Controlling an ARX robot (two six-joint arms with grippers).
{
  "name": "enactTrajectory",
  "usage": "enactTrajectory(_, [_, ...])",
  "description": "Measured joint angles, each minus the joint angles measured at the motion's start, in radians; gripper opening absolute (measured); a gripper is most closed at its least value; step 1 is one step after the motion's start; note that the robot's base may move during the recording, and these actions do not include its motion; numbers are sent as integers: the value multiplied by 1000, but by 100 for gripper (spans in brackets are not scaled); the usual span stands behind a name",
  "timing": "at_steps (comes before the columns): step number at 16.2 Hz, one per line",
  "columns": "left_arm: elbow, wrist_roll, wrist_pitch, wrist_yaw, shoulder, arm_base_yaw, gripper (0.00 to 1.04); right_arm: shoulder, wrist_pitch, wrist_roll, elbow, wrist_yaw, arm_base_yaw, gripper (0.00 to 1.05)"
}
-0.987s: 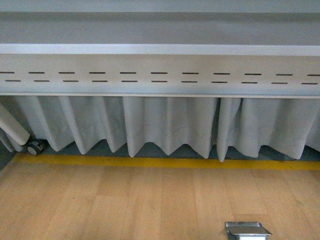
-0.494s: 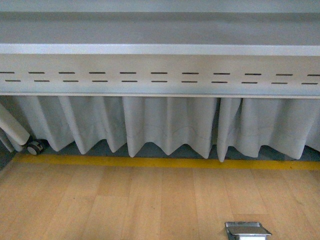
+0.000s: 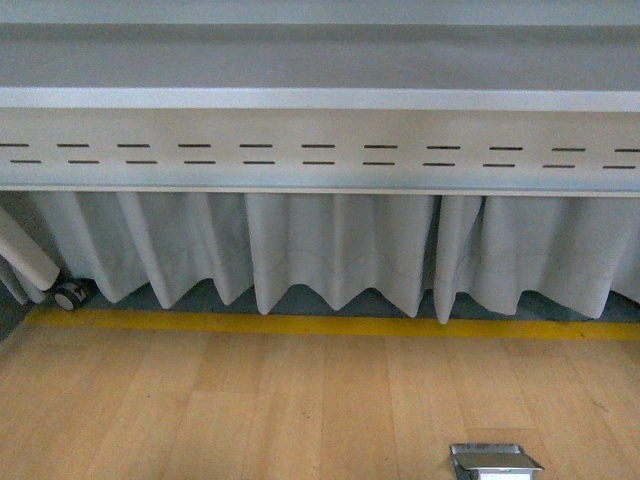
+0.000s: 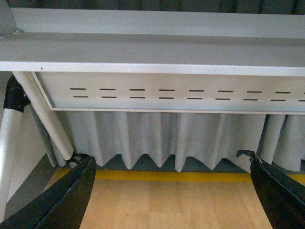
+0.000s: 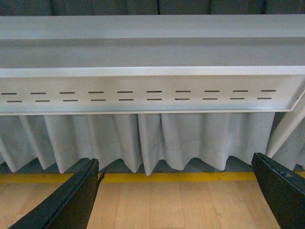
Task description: Open oven
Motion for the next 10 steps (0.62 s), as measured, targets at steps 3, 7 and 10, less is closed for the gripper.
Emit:
enactTrajectory(3, [0, 0, 0, 0, 0, 0, 98, 0, 0, 0, 0, 0, 0, 98])
enactTrajectory(7, [0, 0, 0, 0, 0, 0, 98, 0, -1, 0, 0, 0, 0, 98])
enactTrajectory(10, [0, 0, -4, 0, 0, 0, 98, 0, -3, 0, 0, 0, 0, 98])
